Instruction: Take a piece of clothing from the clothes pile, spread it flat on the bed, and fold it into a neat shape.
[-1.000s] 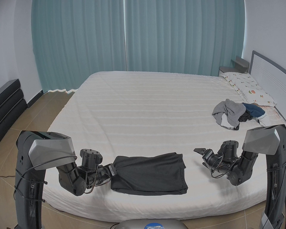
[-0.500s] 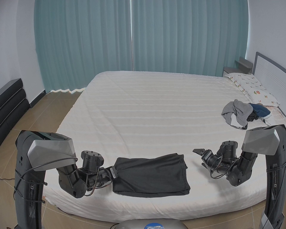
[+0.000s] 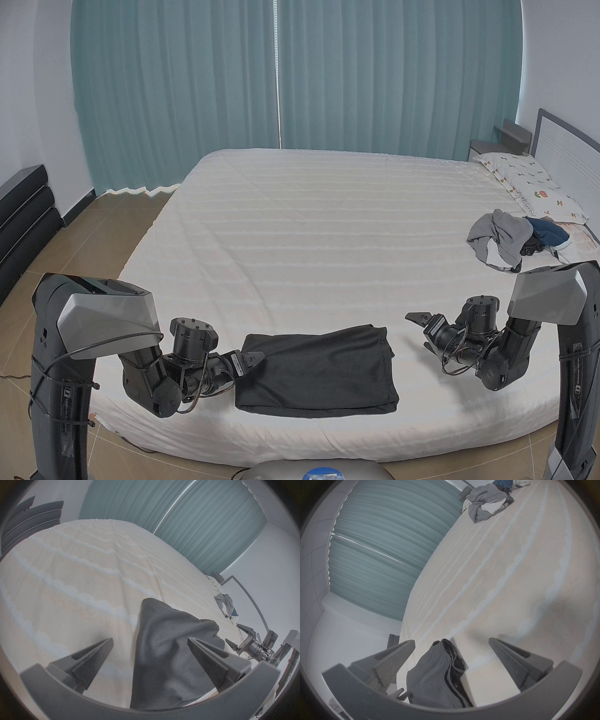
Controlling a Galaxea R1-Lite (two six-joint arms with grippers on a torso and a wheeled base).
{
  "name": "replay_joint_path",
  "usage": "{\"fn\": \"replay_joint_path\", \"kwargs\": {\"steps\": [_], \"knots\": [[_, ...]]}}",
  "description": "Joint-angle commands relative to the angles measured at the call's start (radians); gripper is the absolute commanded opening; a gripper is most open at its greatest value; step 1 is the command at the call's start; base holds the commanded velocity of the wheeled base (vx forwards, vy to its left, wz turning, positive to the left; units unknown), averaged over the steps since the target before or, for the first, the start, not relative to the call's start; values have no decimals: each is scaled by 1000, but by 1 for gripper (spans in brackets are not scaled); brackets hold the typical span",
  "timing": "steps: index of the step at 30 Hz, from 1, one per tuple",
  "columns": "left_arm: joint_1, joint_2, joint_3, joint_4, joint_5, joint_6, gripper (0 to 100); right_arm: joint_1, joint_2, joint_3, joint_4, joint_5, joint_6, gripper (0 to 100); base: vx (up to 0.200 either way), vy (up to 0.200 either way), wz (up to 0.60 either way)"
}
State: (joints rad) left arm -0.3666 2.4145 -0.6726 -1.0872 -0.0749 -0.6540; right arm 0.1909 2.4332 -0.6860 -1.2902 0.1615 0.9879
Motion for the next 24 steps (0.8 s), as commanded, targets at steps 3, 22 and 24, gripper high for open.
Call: {"fn": "replay_joint_path", "kwargs": {"steps": [3,22,24], "knots": [[21,5,-7,0,0,-1,100,16,3,16,-23,-2,-2,100,0,0,0],[152,-169,-101,112,7,-47,100,71,-129,60,23,-28,-106,100,0,0,0],[166,-221,-101,167,32,-47,100,85,-181,63,80,-53,-140,100,0,0,0]]}}
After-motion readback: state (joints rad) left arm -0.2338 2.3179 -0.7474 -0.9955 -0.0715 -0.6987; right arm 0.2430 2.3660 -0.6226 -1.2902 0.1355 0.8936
